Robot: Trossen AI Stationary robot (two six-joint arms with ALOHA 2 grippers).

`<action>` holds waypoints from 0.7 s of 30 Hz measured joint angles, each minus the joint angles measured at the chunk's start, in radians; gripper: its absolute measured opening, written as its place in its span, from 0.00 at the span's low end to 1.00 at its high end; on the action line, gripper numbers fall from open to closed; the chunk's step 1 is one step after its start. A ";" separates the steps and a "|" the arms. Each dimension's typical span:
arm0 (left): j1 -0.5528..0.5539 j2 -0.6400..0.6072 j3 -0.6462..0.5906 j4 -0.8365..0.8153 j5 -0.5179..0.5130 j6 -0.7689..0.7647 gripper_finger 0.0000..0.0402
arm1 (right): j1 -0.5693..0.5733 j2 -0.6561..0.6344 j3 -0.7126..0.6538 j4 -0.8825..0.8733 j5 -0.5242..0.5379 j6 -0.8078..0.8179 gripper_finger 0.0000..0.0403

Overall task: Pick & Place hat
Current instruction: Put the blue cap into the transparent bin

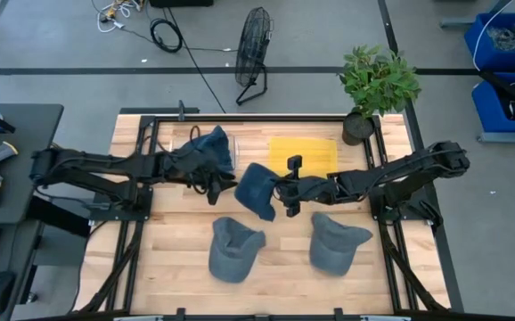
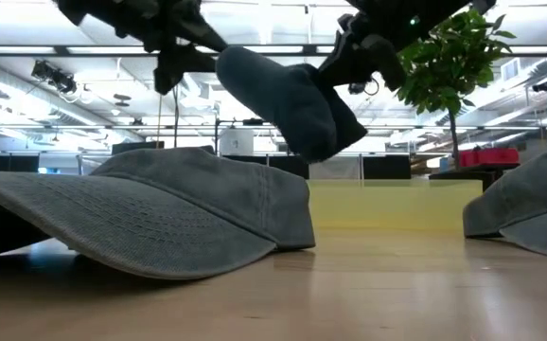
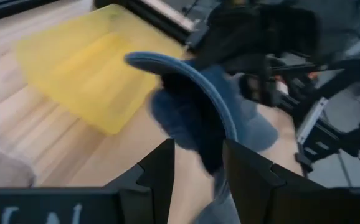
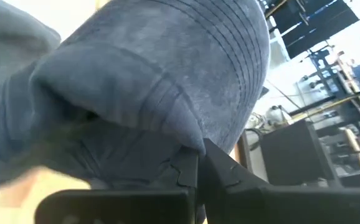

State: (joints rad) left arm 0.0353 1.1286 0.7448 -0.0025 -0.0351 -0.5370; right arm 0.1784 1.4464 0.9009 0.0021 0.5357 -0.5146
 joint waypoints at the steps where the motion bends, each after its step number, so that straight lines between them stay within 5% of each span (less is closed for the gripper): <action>1: 0.000 0.012 0.000 0.030 0.009 0.003 0.35 | -0.004 0.000 0.000 -0.002 0.004 -0.009 0.01; 21: 0.007 0.042 0.002 0.120 0.013 0.033 0.35 | 0.002 0.000 0.000 -0.144 -0.054 0.012 0.01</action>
State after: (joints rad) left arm 0.0426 1.1709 0.7467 0.1174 -0.0223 -0.5041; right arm 0.1801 1.4467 0.9012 -0.1419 0.4820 -0.5023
